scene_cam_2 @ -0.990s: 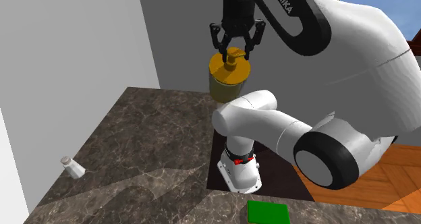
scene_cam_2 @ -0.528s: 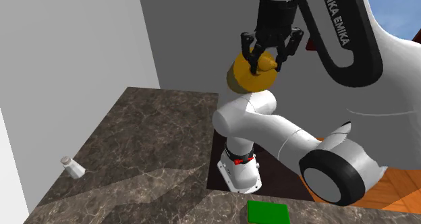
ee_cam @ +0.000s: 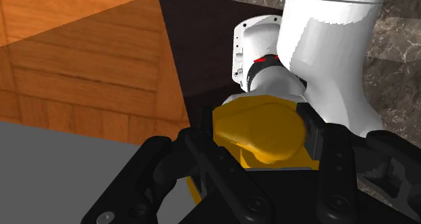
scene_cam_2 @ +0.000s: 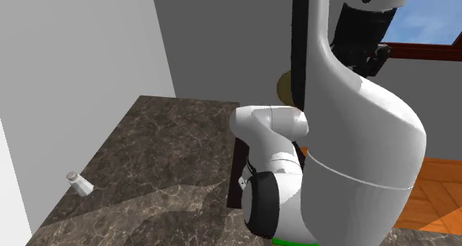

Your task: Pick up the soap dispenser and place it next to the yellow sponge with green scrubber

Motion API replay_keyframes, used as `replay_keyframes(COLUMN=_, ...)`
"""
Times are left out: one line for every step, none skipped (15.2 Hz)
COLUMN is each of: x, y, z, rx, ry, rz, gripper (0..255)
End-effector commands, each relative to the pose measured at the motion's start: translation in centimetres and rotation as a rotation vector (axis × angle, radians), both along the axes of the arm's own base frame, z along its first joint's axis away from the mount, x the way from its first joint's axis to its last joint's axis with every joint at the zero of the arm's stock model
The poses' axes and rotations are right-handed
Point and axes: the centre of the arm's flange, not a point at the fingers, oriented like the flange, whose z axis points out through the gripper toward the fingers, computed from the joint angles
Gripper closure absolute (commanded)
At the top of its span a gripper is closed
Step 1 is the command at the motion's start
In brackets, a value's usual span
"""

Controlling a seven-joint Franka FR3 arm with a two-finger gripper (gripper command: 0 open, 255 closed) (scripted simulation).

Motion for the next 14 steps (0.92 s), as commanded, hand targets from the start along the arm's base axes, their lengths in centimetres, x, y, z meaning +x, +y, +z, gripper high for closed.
replay_keyframes(x=-2.4, y=-1.5, z=0.0, rx=0.000, ry=0.011, rz=0.066, gripper=255)
replay_keyframes(x=-3.5, y=-2.3, z=0.0, rx=0.000, ry=0.011, rz=0.066, gripper=255)
replay_keyframes(x=-4.5, y=-3.1, z=0.0, rx=0.000, ry=0.011, rz=0.066, gripper=255)
replay_keyframes(x=-5.6, y=-3.9, z=0.0, rx=0.000, ry=0.011, rz=0.066, gripper=255)
replay_keyframes(x=-6.6, y=-4.7, z=0.0, rx=0.000, ry=0.011, rz=0.066, gripper=255)
replay_keyframes(x=-7.7, y=-5.5, z=0.0, rx=0.000, ry=0.011, rz=0.066, gripper=255)
replay_keyframes(x=-8.7, y=-6.3, z=0.0, rx=0.000, ry=0.011, rz=0.066, gripper=255)
replay_keyframes(x=-9.8, y=-7.1, z=0.0, rx=0.000, ry=0.011, rz=0.066, gripper=255)
replay_keyframes(x=-10.8, y=-7.9, z=0.0, rx=0.000, ry=0.011, rz=0.066, gripper=255)
replay_keyframes(x=-11.9, y=-8.7, z=0.0, rx=0.000, ry=0.011, rz=0.066, gripper=255)
replay_keyframes(x=-12.9, y=-9.5, z=0.0, rx=0.000, ry=0.011, rz=0.066, gripper=255)
replay_keyframes(x=-14.0, y=-10.3, z=0.0, rx=0.000, ry=0.011, rz=0.066, gripper=255)
replay_keyframes(x=-15.0, y=-11.1, z=0.0, rx=0.000, ry=0.011, rz=0.066, gripper=255)
replay_keyframes(x=-16.1, y=-11.8, z=0.0, rx=0.000, ry=0.011, rz=0.066, gripper=255)
